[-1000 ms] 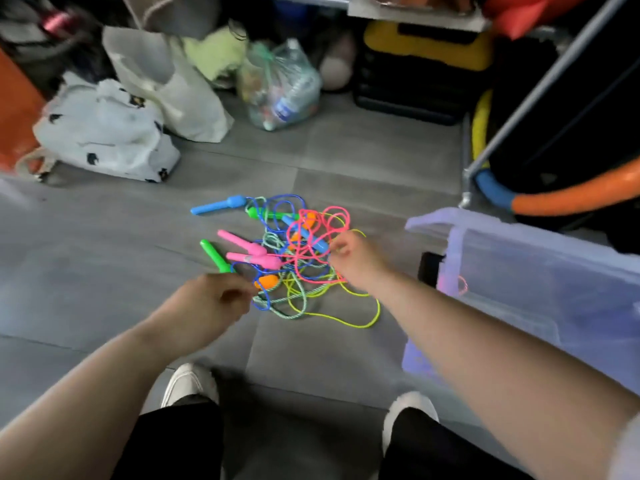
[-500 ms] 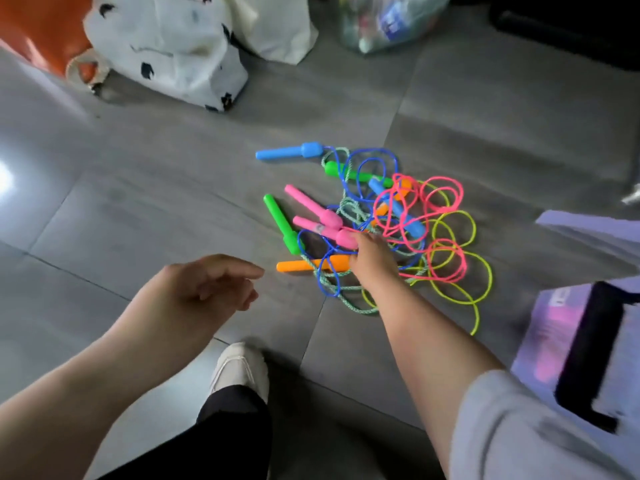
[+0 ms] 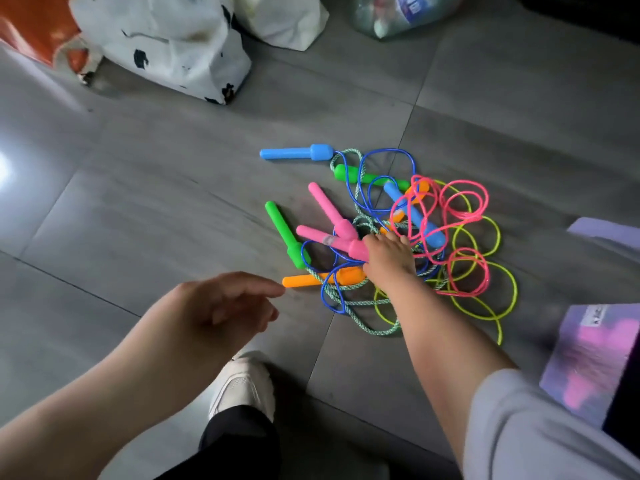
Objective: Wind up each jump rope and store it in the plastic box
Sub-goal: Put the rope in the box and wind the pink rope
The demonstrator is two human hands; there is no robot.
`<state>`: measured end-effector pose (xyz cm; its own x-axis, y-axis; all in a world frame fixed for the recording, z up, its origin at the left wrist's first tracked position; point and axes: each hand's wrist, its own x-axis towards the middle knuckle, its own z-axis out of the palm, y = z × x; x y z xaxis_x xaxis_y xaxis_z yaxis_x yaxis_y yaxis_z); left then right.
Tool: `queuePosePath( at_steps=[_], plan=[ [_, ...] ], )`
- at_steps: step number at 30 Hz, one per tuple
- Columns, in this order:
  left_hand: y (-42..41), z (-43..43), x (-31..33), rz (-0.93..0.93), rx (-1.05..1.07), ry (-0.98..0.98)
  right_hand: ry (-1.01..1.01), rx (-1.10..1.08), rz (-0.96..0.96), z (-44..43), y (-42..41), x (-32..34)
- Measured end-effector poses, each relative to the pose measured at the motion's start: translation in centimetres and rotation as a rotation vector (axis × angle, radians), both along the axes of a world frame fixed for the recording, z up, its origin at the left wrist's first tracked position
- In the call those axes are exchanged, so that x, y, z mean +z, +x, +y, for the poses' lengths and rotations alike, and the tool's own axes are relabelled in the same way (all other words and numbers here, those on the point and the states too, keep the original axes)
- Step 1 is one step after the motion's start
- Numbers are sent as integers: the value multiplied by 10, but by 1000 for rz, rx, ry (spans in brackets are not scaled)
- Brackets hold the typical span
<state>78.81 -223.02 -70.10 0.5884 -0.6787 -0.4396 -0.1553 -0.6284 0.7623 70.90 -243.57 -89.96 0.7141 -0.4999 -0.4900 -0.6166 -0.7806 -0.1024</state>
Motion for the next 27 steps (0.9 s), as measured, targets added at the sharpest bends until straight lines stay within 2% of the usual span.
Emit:
queuePosePath(
  at_steps=[4, 7, 11, 15, 22, 24, 27],
  plan=[
    [0, 0, 1, 34, 3, 36, 50, -81, -130, -5, -10, 25],
    [-2, -5, 3, -19, -32, -6, 108, -164, -208, -8, -15, 49],
    [-11, -11, 13, -42, -71, -28, 320, -374, -283, -14, -24, 86],
    [-12, -13, 21, -88, -55, -18, 542, -519, -486, -18, -34, 127],
    [-19, -18, 40, -174, 81, -126, 488, -521, -651, -15, -55, 228],
    [-23, -18, 45, -209, 96, -147, 470, -574, -760, -10, -60, 260],
    [-31, -12, 57, -224, 94, -164, 546, -641, -899, 3, -68, 311]
  ],
)
